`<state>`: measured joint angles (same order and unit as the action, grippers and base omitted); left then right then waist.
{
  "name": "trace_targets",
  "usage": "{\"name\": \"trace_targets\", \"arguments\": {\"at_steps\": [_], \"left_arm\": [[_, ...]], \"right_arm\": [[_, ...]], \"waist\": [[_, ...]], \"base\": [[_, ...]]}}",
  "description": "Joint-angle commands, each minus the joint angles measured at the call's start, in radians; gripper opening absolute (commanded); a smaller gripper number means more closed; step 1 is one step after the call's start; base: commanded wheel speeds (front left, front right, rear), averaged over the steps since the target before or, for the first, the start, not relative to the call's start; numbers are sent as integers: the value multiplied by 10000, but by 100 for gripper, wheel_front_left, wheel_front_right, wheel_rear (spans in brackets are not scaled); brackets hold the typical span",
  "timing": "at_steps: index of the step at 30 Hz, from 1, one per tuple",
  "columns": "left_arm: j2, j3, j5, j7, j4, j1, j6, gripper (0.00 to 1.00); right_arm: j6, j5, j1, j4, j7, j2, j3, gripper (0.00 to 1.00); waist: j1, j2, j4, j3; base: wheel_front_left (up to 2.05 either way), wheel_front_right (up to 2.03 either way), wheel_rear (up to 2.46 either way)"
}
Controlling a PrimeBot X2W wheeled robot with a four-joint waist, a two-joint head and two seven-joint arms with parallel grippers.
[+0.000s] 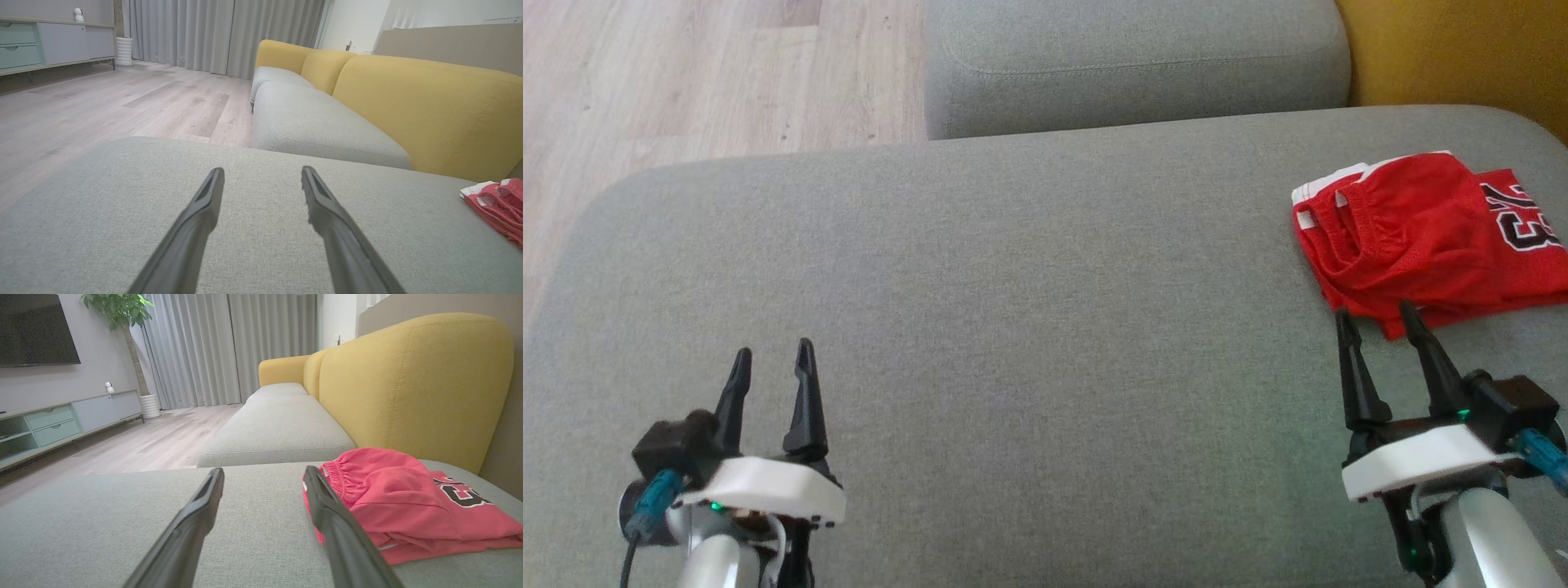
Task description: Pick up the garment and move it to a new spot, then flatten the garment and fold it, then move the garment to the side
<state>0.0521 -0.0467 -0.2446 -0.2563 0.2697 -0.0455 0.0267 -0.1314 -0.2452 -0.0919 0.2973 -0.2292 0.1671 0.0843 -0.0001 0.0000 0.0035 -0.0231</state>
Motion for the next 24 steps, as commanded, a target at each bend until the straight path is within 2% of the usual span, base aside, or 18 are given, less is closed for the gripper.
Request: {"name": "trace_targets", "arguments": {"at_steps": [1, 11, 12, 16, 24], "left_arm": [[23, 410, 107, -55, -347, -335, 4, 100], [-3, 417, 154, -55, -246, -340, 54, 100], [-36, 5, 57, 0, 36, 1, 12, 0], [-55, -27, -24, 48, 554, 171, 9, 0], [-53, 106, -900, 314, 531, 99, 75, 0]], "right_arm": [[7, 62, -340, -352, -113, -12, 203, 100], [7, 9, -399, -220, -118, -103, 349, 100], [0, 1, -3, 69, -2, -142, 111, 0], [0, -80, 172, 513, 33, -233, 96, 0], [1, -956, 148, 450, 262, -293, -47, 0]], "waist": [[1, 0, 6, -4], [1, 0, -47, -64], [1, 0, -47, -64], [1, 0, -54, -72], [1, 0, -53, -50]], "base": [[0, 0, 0], [0, 0, 0], [0, 0, 0], [0, 0, 0], [0, 0, 0]]}}
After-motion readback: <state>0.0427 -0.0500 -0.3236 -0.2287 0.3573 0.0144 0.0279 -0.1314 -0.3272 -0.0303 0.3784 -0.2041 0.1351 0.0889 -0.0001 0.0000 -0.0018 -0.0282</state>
